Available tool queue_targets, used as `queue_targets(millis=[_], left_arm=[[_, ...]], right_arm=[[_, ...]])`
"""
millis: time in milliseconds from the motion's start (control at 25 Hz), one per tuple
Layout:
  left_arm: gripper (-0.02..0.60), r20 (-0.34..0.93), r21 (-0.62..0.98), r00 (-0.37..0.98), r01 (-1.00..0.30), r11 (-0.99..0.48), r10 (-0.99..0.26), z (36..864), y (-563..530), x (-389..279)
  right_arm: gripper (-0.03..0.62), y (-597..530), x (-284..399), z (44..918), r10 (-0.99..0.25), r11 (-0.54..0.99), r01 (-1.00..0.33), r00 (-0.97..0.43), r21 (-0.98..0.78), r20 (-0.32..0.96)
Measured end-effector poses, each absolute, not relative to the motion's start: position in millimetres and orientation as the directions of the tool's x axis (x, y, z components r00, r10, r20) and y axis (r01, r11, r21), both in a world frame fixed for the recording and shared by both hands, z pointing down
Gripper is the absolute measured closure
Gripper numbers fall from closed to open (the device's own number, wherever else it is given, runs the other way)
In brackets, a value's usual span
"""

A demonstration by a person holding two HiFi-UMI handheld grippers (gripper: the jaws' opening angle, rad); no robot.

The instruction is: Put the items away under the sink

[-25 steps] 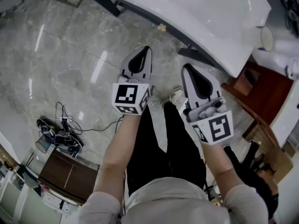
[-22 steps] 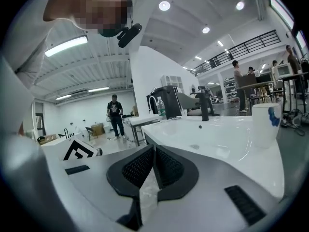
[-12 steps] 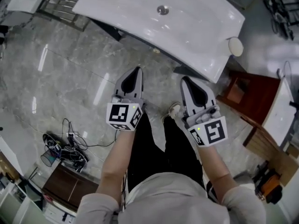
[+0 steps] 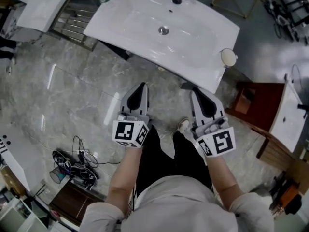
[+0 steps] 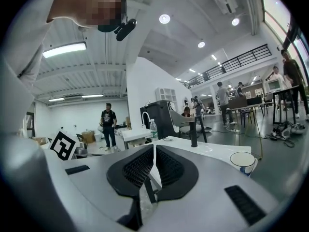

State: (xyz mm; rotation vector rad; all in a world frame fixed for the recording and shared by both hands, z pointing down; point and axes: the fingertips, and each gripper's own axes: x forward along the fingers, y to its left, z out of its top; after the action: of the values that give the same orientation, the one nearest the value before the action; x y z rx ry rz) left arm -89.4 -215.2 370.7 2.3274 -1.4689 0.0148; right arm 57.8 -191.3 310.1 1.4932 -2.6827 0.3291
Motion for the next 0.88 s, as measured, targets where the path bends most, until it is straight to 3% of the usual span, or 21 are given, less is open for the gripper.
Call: queue_targets(millis=[280,880], left_arm=[[0.578,0.173,0.275,0.499,-0.852,-0.445,-0.849,322,-209,-68],[0.578,0.064,0.225,0.455,-0.874,-0.431,-0.888,236,-179,-70]], right_arm=[[0.553,-180,63,288,-0.812,0.548,-0.818,-0.570,-0.175,0.126],[0.553,-158,81,249,-0.781,0.602,-0.781,-0.620,-0.169,0.081]])
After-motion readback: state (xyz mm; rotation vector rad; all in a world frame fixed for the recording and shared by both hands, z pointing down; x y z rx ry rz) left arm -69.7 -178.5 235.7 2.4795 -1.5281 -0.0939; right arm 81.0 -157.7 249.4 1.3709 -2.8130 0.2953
